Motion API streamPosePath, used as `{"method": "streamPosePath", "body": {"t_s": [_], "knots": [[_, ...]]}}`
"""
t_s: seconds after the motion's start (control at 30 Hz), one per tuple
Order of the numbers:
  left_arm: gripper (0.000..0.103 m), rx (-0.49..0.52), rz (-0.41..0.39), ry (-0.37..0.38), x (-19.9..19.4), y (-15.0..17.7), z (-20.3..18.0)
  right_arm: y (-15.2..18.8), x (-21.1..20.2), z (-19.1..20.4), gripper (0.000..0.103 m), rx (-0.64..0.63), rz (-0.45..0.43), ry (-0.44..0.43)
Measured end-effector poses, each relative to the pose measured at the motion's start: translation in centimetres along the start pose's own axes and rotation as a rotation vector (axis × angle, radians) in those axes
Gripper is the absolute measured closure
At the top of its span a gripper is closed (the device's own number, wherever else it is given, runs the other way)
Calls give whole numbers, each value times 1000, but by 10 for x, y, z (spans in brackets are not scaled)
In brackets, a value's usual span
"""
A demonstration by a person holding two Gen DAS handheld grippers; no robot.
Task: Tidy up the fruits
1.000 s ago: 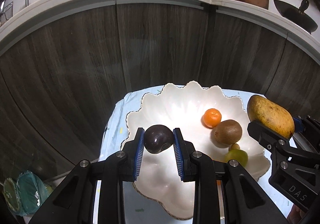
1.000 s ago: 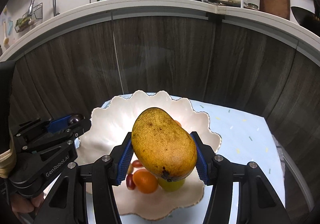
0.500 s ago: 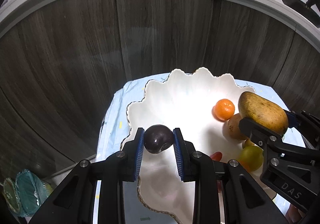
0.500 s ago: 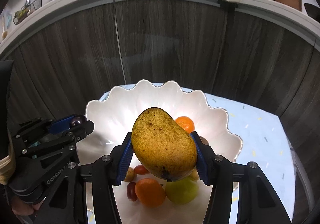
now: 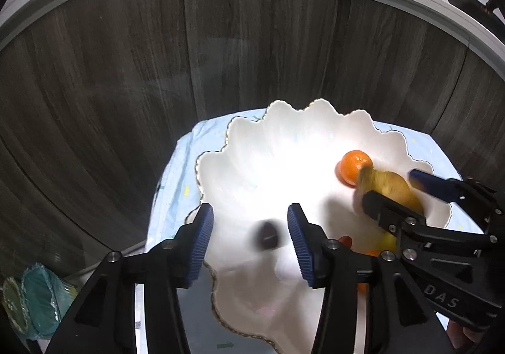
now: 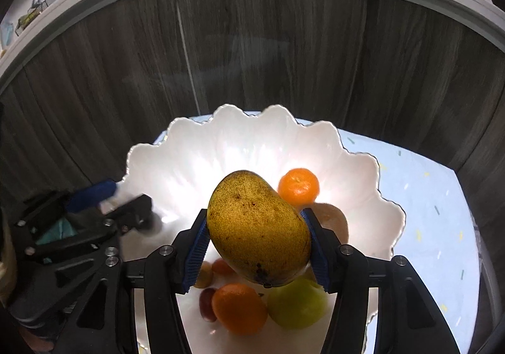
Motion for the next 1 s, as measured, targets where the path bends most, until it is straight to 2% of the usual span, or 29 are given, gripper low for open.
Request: {"method": "streamPosePath", "body": {"t_s": [0.03,0.07,0.2,0.4,0.7,1.0], "knots": [[49,-4,0,-5,-1,0,2,0,-2,-3,25,9,-9,8],[43,-10,-1,-5,-2,0,3,-1,-4,-6,21,18,-15,11],[29,-11,-15,-18,-9,-1,2,2,-11,-16,19,33,-24,32],[14,-2,-39,-52,-25,-1,2,7,-26,-25,12,61,-36,49],[8,-5,-77,-64,-58,-3,-1,5,-62,-24,12,64,-80,59],[7,-1,-107,-71,-93,2,-6,6,-101,-21,12,73,-134,57]]}}
Point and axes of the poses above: each gripper's, at about its wrist camera, not at the fingertips, and x roughly the way its jaws point, z to its left, y to its underside, the point moved 9 cm from there along x, roughly the way its jaws point, and after that the axes turned 3 degrees about x, right-handed, at the moved point
